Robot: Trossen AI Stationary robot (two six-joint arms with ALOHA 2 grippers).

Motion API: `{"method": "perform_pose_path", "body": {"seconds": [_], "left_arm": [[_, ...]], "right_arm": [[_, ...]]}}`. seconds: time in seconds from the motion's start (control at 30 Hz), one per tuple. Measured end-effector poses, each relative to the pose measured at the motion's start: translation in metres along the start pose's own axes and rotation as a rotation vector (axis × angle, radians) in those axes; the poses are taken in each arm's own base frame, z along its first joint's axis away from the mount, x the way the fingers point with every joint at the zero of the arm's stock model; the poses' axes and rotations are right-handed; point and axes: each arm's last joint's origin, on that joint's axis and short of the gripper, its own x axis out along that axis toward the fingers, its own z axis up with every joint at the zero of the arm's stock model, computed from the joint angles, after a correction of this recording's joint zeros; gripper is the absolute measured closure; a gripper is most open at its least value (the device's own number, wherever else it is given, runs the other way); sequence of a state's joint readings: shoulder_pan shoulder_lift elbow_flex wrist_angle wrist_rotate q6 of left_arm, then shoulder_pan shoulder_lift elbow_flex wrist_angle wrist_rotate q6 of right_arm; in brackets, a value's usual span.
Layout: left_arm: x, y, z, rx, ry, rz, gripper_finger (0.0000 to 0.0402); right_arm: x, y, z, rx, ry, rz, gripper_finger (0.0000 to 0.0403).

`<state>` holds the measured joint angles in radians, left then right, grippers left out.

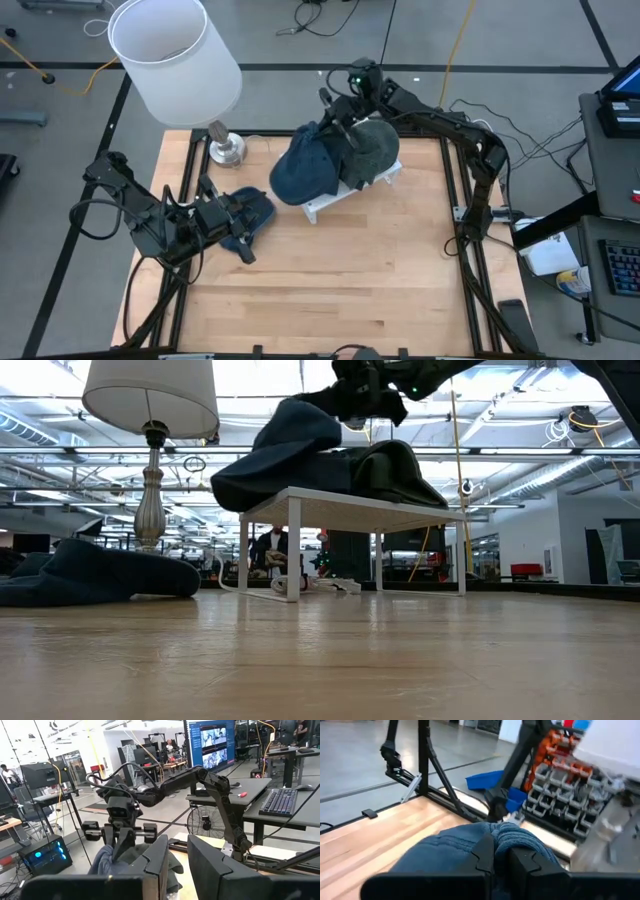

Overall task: Pick & Place hat
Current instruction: Stack the blue cap on top of the other blue cap on the shelf

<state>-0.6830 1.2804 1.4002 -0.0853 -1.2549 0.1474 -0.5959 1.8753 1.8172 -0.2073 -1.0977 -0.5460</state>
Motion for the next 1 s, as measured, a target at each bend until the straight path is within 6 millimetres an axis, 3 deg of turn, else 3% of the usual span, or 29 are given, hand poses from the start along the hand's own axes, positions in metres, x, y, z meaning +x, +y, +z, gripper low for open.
{"method": "perform_pose_path", "body": {"seconds": [0.1,0.37,0.63,0.77,1.0], "left_arm": [[0.0,0.0,0.0,0.0,0.0,0.0,0.0325],[0.0,0.0,0.0,0.004,0.0,0.0,0.0325],[0.0,0.0,0.0,-0.006,-0.002,0.001,0.0325],[0.0,-0.001,0.001,-0.035,-0.007,-0.031,0.0325],[-0.001,-0.002,0.001,-0.037,-0.013,-0.078,0.0325]], "right_arm": [[-0.01,0.0,0.001,0.027,0.015,-0.012,0.039],[-0.01,0.011,-0.007,0.035,0.088,0.034,0.039],[-0.011,0.014,-0.017,0.012,0.28,-0.077,0.0388],[-0.015,0.017,-0.019,0.018,0.371,-0.115,0.0356],[-0.019,0.028,0.003,-0.016,0.498,-0.246,0.0271]]}}
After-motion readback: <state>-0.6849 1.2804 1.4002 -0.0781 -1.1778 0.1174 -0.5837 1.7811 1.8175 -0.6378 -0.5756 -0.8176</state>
